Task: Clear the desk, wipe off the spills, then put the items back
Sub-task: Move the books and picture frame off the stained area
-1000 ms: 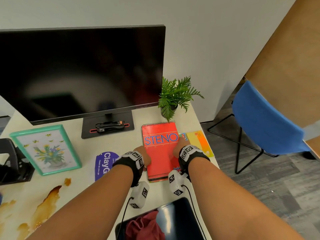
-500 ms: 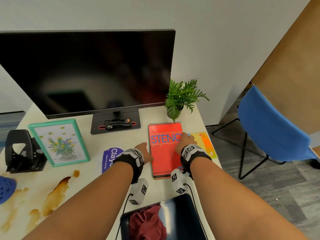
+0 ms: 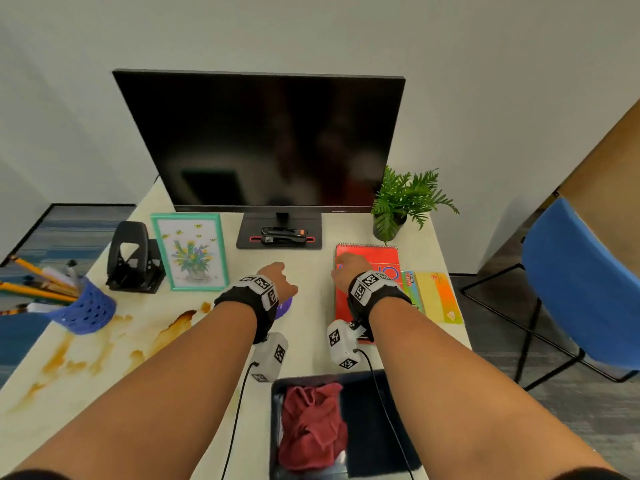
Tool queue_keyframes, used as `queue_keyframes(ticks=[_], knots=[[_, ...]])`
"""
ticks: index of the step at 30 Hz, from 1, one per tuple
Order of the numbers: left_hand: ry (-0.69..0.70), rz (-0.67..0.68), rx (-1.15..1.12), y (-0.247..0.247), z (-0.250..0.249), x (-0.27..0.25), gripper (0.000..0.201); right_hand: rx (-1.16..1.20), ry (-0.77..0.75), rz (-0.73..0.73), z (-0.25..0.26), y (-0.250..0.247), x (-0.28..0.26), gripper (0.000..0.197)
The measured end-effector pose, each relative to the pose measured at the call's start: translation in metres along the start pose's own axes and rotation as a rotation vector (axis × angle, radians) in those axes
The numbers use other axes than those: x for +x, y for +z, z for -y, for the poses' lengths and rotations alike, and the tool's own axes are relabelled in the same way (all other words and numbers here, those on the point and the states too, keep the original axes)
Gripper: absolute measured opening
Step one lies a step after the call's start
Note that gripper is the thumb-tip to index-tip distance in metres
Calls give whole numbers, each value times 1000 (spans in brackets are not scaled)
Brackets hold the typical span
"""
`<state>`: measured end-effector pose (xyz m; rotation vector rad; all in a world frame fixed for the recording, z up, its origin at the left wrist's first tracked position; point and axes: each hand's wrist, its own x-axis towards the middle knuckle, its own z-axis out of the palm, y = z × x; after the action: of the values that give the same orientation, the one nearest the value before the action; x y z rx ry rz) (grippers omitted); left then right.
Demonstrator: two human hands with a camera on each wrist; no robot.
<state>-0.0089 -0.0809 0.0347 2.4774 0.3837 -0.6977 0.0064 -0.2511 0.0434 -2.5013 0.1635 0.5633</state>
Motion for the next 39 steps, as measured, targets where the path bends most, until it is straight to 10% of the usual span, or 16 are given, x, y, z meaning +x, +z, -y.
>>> queue_keyframes(ticks=[23, 39], knots=[[-95, -113, 1, -127, 189, 28, 50, 12, -46, 27, 175, 116, 6, 39], [-11, -86, -192, -131, 226, 79, 42, 218, 43, 22, 211, 158, 49, 35]])
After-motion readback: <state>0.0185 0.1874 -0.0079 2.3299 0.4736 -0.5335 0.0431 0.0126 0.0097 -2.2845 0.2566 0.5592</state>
